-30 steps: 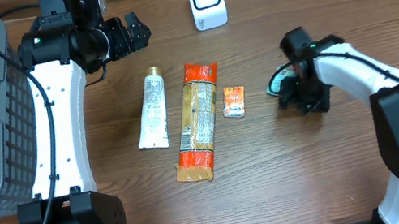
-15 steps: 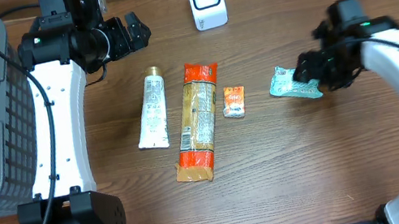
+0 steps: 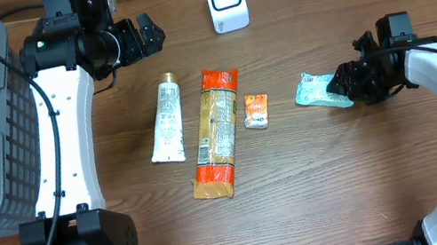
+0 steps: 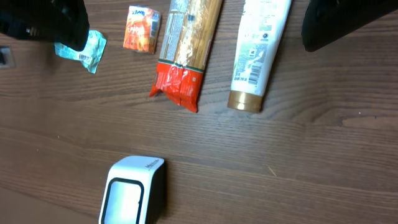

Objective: Scan the item barcode

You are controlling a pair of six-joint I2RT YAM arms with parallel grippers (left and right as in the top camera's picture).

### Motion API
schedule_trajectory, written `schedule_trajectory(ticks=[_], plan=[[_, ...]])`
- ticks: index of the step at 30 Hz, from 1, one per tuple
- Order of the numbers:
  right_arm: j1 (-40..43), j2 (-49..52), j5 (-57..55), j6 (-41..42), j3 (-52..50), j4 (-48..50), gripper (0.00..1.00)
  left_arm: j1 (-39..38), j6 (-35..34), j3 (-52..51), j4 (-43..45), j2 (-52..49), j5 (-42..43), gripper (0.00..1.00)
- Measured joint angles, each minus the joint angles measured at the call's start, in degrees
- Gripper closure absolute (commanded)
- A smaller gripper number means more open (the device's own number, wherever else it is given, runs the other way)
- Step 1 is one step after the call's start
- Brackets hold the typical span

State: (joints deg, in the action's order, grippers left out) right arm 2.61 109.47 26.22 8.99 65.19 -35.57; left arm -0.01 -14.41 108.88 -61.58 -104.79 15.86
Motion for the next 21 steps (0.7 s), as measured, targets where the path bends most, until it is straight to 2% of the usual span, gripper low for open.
schedule_trajectory(ticks=[3,5,6,16,21], plan=[[0.0,0.6,1.7,0.5,-1.2,4.2,0.64,0.0,0.0,0.0,0.0,0.0,0.0,0.00],[0.0,1.3,2.9,0.7,-1.8,6.1,0.87,0.0,0.0,0.0,0.0,0.0,0.0,0.00],[0.0,1.7,3.7,0.6,-1.9,6.7,0.96,0.0,0.0,0.0,0.0,0.0,0.0,0.00],[0.0,3.6,17.5,-0.4,-2.0,5.5,0.96,0.0,0.0,0.0,0.0,0.0,0.0,0.00],[-0.5,-1.3,20.5,-0.7,-1.6,0.3,0.96,0.0,0.0,0.0,0.0,0.0,0.0,0.00]])
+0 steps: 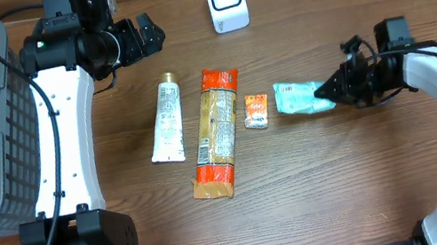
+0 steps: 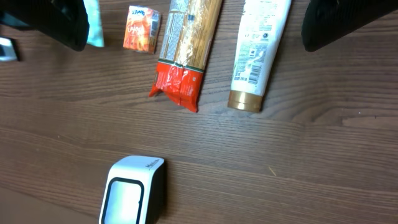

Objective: Scan the item barcode
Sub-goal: 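Lift the wipes pack and hold it over the white scanner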

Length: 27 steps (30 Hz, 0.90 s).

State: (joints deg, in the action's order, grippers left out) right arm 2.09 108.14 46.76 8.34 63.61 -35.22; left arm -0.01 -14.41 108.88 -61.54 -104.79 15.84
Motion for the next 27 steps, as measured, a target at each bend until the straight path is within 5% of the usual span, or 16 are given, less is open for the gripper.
schedule_trajectory(ticks=[9,14,20,27], plan=[[-7.7,-29.0,-5.2,4.6,2.7,0.3,0.96,0.0,0.0,0.0,0.0,0.0,0.0,0.00],[-12.0,-36.9,-8.7,8.8,2.9,-0.5,0.97,0.0,0.0,0.0,0.0,0.0,0.0,0.00],[-16.1,-35.2,-19.6,11.6,10.7,-10.8,0.96,0.0,0.0,0.0,0.0,0.0,0.0,0.00],[-24.7,-18.5,-41.2,8.3,32.6,-17.6,0.96,0.0,0.0,0.0,0.0,0.0,0.0,0.00]])
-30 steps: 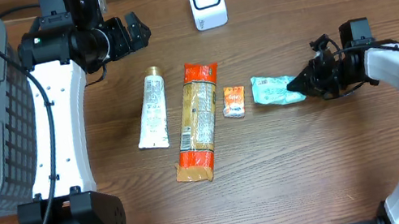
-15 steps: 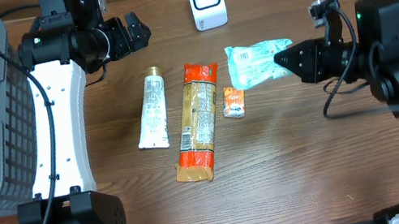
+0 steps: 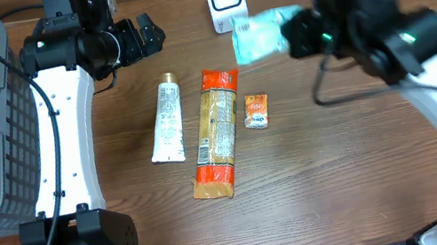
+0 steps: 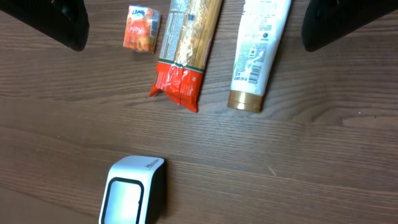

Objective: Scan the item barcode
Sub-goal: 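Lift the wipes pack and hold it over the white scanner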

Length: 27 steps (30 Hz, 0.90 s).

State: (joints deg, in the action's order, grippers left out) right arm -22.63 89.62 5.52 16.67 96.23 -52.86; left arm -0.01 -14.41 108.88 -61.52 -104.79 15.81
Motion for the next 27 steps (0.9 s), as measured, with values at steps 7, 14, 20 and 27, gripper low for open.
schedule_trajectory(ticks=[7,14,20,27], plan=[[-4.3,16.3,-23.3,-14.5,3.7,16.9,0.96,0.0,0.0,0.0,0.0,0.0,0.0,0.00],[-6.8,28.7,-36.1,-46.1,3.7,43.1,0.96,0.0,0.0,0.0,0.0,0.0,0.0,0.00],[-7.2,36.9,-38.7,-69.9,3.9,65.9,0.97,0.0,0.0,0.0,0.0,0.0,0.0,0.00],[-7.1,47.1,-37.9,-94.5,4.0,84.7,0.96,0.0,0.0,0.0,0.0,0.0,0.0,0.00]])
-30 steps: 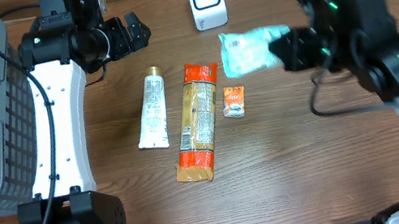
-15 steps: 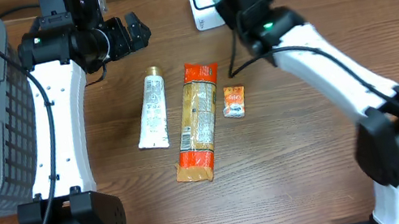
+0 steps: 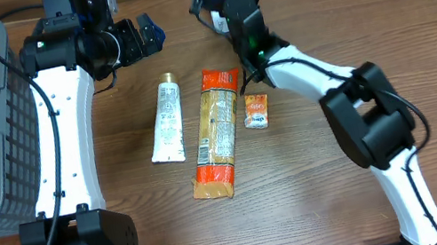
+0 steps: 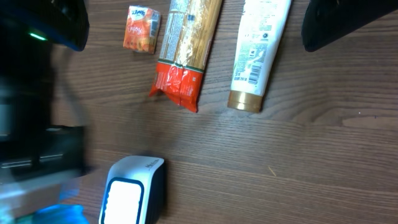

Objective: Scan the item barcode
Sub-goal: 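Lift the wipes pack and hold it over the white scanner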

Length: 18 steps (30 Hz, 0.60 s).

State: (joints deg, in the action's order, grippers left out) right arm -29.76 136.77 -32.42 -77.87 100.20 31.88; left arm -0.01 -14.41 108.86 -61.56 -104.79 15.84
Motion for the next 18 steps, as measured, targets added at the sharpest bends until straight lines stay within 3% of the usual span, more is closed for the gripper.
schedule_trajectory(ticks=[4,8,18], plan=[[0.0,4.9,1.9,-9.2,0.0,4.4,0.96,0.0,0.0,0.0,0.0,0.0,0.0,0.00],[0.0,5.9,2.6,-12.9,0.0,7.1,0.96,0.0,0.0,0.0,0.0,0.0,0.0,0.00],[0.0,5.8,1.7,-12.0,0.0,17.8,0.96,0.0,0.0,0.0,0.0,0.0,0.0,0.00]])
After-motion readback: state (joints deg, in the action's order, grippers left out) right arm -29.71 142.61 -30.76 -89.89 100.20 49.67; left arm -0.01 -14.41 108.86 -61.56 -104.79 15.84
